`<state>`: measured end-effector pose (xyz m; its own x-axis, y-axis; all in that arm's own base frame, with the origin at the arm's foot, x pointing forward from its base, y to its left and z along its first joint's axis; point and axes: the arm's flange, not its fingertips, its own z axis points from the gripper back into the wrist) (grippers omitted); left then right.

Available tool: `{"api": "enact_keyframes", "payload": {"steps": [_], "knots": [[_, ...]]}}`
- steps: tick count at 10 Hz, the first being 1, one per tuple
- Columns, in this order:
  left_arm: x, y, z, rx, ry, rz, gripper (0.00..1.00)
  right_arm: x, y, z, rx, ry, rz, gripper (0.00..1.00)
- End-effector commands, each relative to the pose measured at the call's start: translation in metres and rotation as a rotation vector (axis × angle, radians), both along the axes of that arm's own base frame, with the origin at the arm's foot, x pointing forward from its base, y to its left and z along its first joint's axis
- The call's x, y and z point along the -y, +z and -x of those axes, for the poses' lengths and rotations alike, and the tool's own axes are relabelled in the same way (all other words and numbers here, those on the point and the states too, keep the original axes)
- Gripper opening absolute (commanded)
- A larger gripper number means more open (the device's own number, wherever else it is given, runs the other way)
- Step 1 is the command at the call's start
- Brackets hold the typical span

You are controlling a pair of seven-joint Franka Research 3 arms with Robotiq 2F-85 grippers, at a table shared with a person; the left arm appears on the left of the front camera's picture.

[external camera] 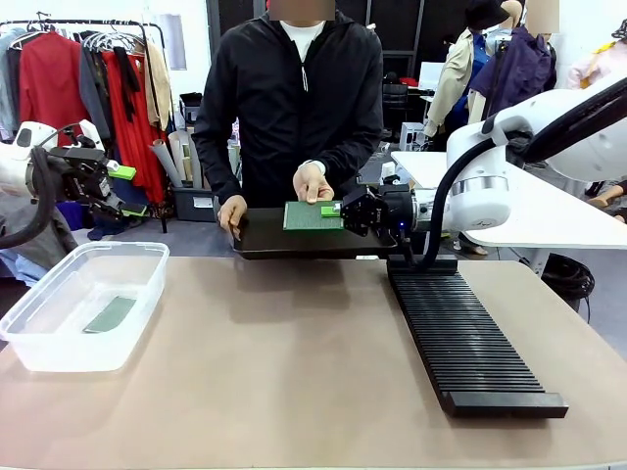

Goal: Sort PCBs into racks and boxes based on the side picked up.
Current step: Pick up the Blank PCB handed by the Human, then if the short side of the Blank PCB is picked up, insert it into the PCB Rack ; if the long side is picked up, place it in the Organizing box.

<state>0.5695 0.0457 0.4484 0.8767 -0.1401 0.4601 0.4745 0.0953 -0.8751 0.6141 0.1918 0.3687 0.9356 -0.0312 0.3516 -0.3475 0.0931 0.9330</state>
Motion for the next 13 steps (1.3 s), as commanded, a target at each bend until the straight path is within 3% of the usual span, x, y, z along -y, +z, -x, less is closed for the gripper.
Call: {"api": "enact_keyframes", "payload": {"steps": [1, 13], "knots": [[-0.0005, 0.0003, 0.0007, 0.0, -0.005, -0.008, 1.0, -0.0036, 0.0026, -0.0089, -0.015, 0.021, 0.003, 0.0], [-0.0005, 0.0003, 0.0007, 0.0, -0.005, -0.008, 1.0, -0.0004, -0.001, -0.0005, -0.002, 0.002, -0.001, 0.0]]}}
